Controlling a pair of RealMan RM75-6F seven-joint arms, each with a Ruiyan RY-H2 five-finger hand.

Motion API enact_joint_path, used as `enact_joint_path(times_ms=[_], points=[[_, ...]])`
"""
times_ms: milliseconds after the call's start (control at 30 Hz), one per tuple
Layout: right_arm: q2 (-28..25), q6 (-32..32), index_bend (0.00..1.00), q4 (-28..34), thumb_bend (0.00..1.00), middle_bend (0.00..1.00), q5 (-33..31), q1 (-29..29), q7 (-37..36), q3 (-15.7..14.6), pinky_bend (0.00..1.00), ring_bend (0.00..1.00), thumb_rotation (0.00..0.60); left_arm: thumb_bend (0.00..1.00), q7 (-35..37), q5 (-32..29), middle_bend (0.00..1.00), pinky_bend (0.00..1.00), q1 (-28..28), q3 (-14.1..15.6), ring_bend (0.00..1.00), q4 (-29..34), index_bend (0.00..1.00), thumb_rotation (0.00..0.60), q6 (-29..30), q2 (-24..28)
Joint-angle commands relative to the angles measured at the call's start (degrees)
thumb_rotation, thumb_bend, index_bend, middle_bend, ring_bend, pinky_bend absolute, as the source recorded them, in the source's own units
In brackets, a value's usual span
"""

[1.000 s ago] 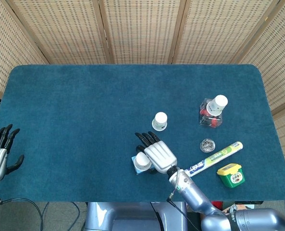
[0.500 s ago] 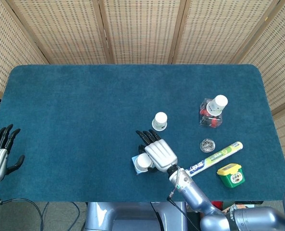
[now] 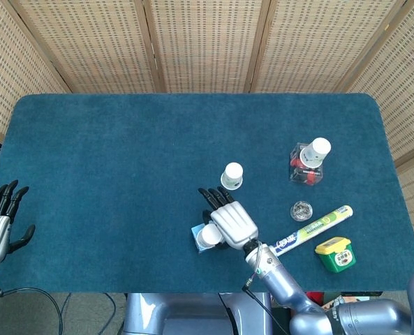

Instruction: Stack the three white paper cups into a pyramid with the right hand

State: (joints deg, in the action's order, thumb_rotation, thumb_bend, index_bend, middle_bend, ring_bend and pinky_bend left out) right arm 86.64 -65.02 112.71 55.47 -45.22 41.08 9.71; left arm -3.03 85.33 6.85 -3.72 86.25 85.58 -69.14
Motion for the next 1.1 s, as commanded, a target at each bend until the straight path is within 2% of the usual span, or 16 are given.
enact_joint_path(times_ms=[33, 267, 433, 800, 1100], points=[[-1.29, -1.60, 0.53, 0.16, 0.13, 0.05, -0.03, 0.07, 1.38, 0.28, 0.00, 0.00, 0.600, 0.35, 0.00, -0.04, 0.00, 0.00, -0.02, -0.02, 0.00, -0.02, 0.08, 0.600, 0.03, 0.00], [-7.36, -4.78, 0.53, 4.24, 0.13, 0.05, -1.48, 0.99, 1.83, 2.77, 0.00, 0.00, 0.600, 0.35, -0.61, 0.21, 0.00, 0.00, 0.03, 0.14, 0.00, 0.23, 0.08, 0.600, 0.05, -0.07], [-10.34, -6.68, 0.53, 5.00, 0.13, 0.05, -2.21, 1.74, 1.91, 3.42, 0.00, 0.00, 0.600, 0.35, -0.95, 0.40, 0.00, 0.00, -0.08, 0.18, 0.00, 0.47, 0.08, 0.600, 0.40, -0.02], [-11.08, -7.08, 0.53, 0.58, 0.13, 0.05, -2.76, 3.89, -3.45, 2.90, 0.00, 0.00, 0.600, 0.35, -1.15, 0.54, 0.00, 0.00, -0.24, 0.10, 0.00, 0.82, 0.08, 0.600, 0.90, 0.16], [-7.66, -7.38, 0.53, -7.24, 0.13, 0.05, -3.88, 3.94, -6.38, 4.12, 0.00, 0.00, 0.600, 0.35, -1.62, 1.14, 0.00, 0.00, -0.37, 0.25, 0.00, 1.18, 0.08, 0.600, 1.43, 0.23]])
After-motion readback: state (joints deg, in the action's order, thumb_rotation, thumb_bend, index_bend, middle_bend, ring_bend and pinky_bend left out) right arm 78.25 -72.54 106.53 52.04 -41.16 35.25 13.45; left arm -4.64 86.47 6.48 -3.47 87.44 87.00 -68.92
